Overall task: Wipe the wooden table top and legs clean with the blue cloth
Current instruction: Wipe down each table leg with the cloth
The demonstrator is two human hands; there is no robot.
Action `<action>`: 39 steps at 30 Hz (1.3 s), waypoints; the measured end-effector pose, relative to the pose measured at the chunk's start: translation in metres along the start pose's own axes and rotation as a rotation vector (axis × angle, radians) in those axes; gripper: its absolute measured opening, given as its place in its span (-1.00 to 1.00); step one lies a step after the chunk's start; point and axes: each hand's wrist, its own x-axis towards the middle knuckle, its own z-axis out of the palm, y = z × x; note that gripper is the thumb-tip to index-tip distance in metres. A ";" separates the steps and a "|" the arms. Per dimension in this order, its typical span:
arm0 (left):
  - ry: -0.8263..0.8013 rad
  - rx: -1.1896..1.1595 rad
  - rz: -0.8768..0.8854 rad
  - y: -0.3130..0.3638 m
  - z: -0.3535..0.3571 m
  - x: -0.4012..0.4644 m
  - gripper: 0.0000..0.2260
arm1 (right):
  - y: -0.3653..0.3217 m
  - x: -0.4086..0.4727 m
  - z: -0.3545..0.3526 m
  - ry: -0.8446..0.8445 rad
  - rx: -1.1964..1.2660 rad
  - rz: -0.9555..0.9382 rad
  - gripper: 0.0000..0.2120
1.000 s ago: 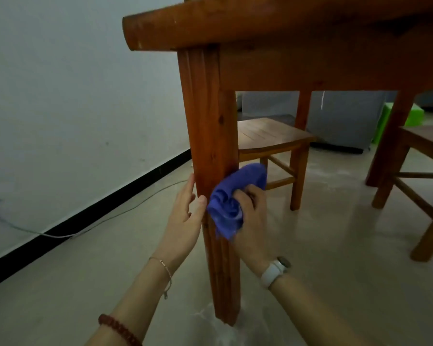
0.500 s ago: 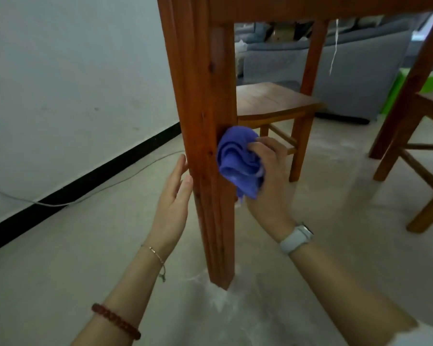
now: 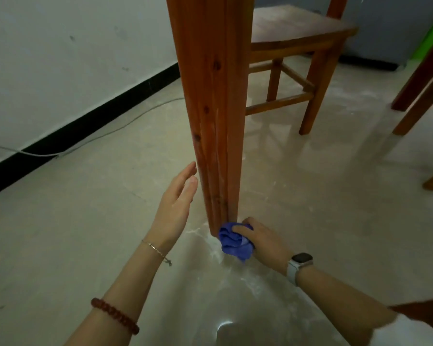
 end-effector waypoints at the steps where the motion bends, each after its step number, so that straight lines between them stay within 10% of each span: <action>1: 0.026 0.033 0.009 -0.006 0.001 -0.002 -0.66 | -0.001 -0.005 -0.002 -0.040 0.064 -0.001 -0.64; 5: -0.010 0.172 0.142 -0.026 0.008 -0.020 -0.72 | -0.018 -0.017 -0.033 -0.014 0.387 0.130 -0.53; 12: -0.435 0.365 0.274 -0.035 0.015 -0.044 -0.26 | -0.055 -0.018 -0.078 0.163 0.563 0.112 -0.67; 18: -0.212 0.331 0.330 -0.024 0.003 -0.042 -0.88 | -0.067 -0.024 -0.087 0.147 0.691 0.185 -0.65; 24: 0.010 0.070 0.177 -0.022 -0.008 -0.040 -0.88 | -0.075 -0.024 -0.097 -0.152 0.825 0.285 -0.70; 30: 0.027 0.571 0.676 -0.027 -0.005 -0.056 -0.69 | -0.078 -0.013 -0.101 0.015 1.506 0.664 -0.75; 34: 0.095 0.713 0.807 -0.033 0.002 -0.056 -0.65 | -0.083 -0.011 -0.111 0.065 1.989 0.567 -0.39; 39: 0.194 0.725 0.877 -0.024 0.007 -0.057 -0.60 | -0.104 -0.007 -0.120 -0.209 1.961 0.246 -0.35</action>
